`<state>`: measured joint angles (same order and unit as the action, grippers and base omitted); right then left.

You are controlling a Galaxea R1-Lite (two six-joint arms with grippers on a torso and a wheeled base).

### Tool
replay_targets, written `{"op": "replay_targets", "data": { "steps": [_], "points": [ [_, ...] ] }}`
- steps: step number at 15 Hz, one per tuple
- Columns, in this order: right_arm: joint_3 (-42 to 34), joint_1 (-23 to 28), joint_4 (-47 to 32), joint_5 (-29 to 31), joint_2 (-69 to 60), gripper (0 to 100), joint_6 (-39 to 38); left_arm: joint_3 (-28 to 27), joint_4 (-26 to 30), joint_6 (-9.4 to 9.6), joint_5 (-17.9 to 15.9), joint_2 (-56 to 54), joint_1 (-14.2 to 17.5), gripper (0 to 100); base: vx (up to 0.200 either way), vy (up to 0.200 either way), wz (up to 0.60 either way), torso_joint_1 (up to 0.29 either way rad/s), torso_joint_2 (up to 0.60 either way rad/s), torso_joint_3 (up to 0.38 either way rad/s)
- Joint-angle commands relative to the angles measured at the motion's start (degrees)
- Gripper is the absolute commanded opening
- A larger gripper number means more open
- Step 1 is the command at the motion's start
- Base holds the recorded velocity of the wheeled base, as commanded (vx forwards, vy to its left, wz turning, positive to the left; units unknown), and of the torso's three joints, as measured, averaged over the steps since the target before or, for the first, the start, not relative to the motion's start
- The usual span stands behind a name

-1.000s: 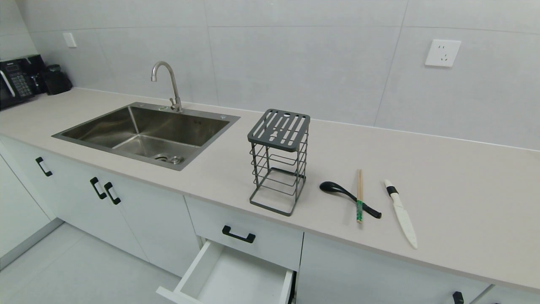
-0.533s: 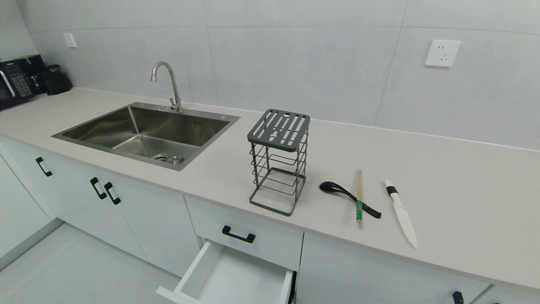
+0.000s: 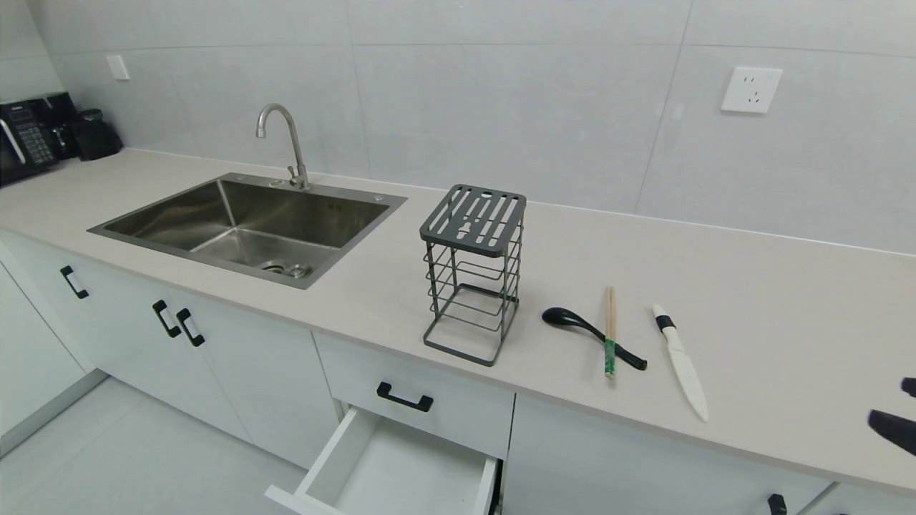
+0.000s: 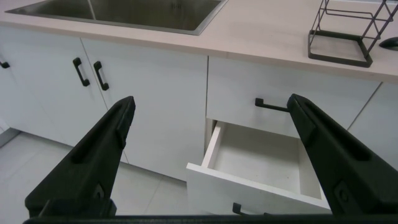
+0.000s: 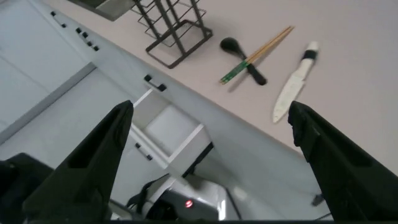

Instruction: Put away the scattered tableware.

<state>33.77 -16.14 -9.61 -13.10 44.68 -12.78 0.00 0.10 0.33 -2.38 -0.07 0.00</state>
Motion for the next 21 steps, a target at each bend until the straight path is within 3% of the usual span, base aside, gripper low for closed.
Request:
{"op": "replay_targets", "data": {
  "steps": [1, 2, 5, 11, 15, 21],
  "points": [
    [2.3, -3.9, -0.2, 0.9, 10.3, 100, -1.6, 0.0, 0.0, 0.02, 0.0, 0.1, 0.0, 100, 0.000, 0.000, 0.00, 0.000, 0.00, 0.000],
    [2.4, -4.3, -0.2, 1.0, 11.3, 100, -1.6, 0.0, 0.0, 0.02, 0.0, 0.1, 0.0, 100, 0.000, 0.000, 0.00, 0.000, 0.00, 0.000],
    [3.8, -11.2, 0.2, 8.8, 21.0, 100, -2.4, 0.0, 0.0, 0.02, 0.0, 0.1, 0.0, 100, 0.000, 0.000, 0.00, 0.000, 0.00, 0.000],
    [16.2, -19.6, 0.5, 15.3, 39.7, 100, -16.8, 0.0, 0.0, 0.02, 0.0, 0.1, 0.0, 100, 0.000, 0.000, 0.00, 0.000, 0.00, 0.000],
    [18.4, -20.1, 0.5, 18.8, 47.5, 100, -18.7, 0.0, 0.0, 0.02, 0.0, 0.1, 0.0, 100, 0.000, 0.000, 0.00, 0.000, 0.00, 0.000],
    [20.9, -19.6, 0.2, 22.9, 54.5, 100, -28.8, 0.0, 0.0, 0.02, 0.0, 0.1, 0.0, 100, 0.000, 0.000, 0.00, 0.000, 0.00, 0.000]
  ]
}}
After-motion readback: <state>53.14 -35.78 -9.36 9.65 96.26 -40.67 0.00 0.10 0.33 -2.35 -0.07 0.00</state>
